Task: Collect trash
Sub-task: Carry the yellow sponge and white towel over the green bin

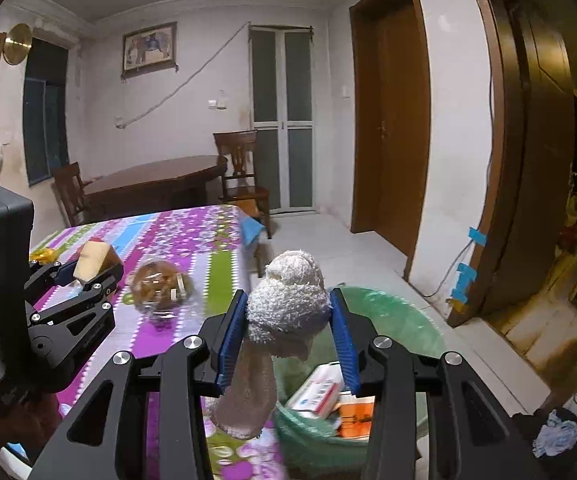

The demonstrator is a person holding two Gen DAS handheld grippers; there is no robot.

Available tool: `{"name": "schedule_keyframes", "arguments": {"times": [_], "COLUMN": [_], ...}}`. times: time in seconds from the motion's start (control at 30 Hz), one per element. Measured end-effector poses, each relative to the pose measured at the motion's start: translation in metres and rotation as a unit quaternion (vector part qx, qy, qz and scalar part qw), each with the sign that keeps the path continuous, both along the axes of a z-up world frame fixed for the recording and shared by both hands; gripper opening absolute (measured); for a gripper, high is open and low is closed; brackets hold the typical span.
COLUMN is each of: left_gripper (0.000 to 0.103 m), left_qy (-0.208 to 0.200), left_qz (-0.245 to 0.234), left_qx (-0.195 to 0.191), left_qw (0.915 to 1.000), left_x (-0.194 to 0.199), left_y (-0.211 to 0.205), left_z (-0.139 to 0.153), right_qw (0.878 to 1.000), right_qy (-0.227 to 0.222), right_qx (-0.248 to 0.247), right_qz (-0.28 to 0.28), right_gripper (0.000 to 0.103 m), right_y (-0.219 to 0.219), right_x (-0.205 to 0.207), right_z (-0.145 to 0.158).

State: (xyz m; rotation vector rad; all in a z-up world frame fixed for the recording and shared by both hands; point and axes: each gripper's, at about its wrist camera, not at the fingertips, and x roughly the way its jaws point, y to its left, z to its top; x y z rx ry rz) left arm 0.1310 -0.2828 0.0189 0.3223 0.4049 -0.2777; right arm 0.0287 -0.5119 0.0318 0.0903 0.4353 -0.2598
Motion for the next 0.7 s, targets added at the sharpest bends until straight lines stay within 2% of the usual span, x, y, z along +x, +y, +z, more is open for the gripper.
{"name": "schedule_keyframes", "arguments": {"times": [0.27,0.47,0.7], "left_gripper": [0.033,0.033,0.033], "left_qy": [0.002,0.02,0.063], "left_qz": [-0.055,-0.1,-0.167], "left_qx": [0.026,0.035,0.042], "left_qw": [0.9981,0.9941,0.983], "left_x": [0.008,0.014,0.022], "left_y": [-0.05,-0.085,-0.122], "left_z": [-0.002,-0.008,-0.017], "right_qw": [0.999,0.997,0.995], "right_qy": [0.027,0.047,0.069], "right_qx": [-0.009,-0.006,0.015], "right_qz": [-0.036,-0.064,-0.075], "right_gripper": [0.043,0.043,0.043], "right_y": [-0.046,-0.076,-0.104], "right_x": [0.0,-0.003,0.0], "right_z": [0.0,-0.003,-0.009]}}
